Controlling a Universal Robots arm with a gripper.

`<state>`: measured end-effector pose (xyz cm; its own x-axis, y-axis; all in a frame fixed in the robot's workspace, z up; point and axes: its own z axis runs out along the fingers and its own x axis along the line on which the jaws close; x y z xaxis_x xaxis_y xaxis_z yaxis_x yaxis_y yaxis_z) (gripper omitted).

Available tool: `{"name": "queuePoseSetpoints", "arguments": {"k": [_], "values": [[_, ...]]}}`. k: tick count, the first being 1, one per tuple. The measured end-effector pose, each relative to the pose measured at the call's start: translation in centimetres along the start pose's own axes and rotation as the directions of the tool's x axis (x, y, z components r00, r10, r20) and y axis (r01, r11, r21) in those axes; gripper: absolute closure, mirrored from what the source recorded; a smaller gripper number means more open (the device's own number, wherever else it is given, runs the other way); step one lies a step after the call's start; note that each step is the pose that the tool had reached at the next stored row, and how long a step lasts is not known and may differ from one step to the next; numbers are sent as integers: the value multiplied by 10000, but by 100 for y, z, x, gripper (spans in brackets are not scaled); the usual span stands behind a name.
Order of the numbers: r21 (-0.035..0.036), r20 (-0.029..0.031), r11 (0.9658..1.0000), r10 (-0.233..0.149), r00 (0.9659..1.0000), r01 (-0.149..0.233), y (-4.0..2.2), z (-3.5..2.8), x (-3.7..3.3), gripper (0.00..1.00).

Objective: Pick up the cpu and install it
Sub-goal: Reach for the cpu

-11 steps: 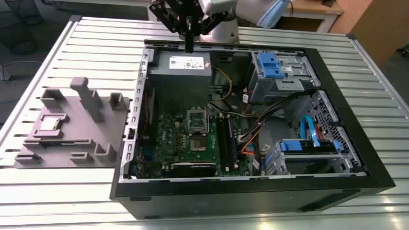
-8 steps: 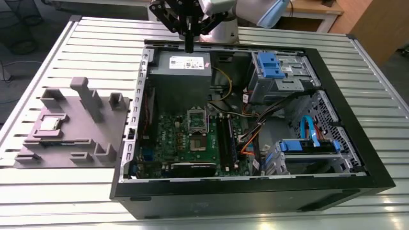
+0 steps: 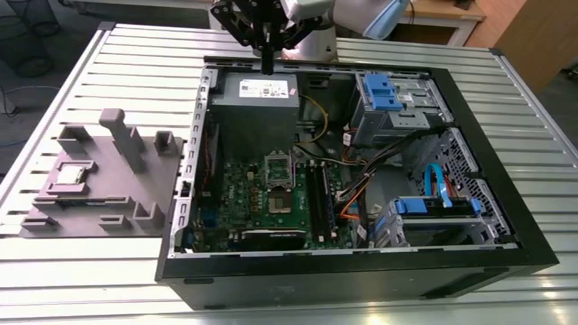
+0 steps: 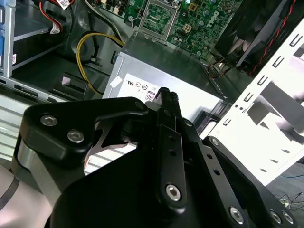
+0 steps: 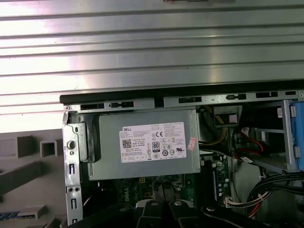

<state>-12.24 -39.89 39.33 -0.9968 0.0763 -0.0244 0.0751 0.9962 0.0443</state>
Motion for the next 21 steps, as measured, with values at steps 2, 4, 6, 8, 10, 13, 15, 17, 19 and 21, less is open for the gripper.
{"name": "queuePoseSetpoints", "arguments": {"k": [2,4,6,8,10,13,15,17,19,21], "values": [[-2,1,10000,0,10000,0,-2,1,13,89],[-1,0,10000,-1,10000,1,-3,1,36,89],[-1,2,10000,-2,10000,2,-6,0,72,89],[-1,4,10000,0,10000,0,-9,0,112,89],[-2,7,10000,0,10000,0,-12,-1,151,89],[-1,8,10000,-1,10000,1,-15,-1,197,89],[-1,9,10000,-2,10000,2,-17,-2,223,89],[-2,10,10000,-1,10000,1,-18,-2,237,89],[-1,9,10000,-1,10000,1,-19,-2,242,89],[-1,9,10000,-2,10000,2,-19,-2,242,89]]}}
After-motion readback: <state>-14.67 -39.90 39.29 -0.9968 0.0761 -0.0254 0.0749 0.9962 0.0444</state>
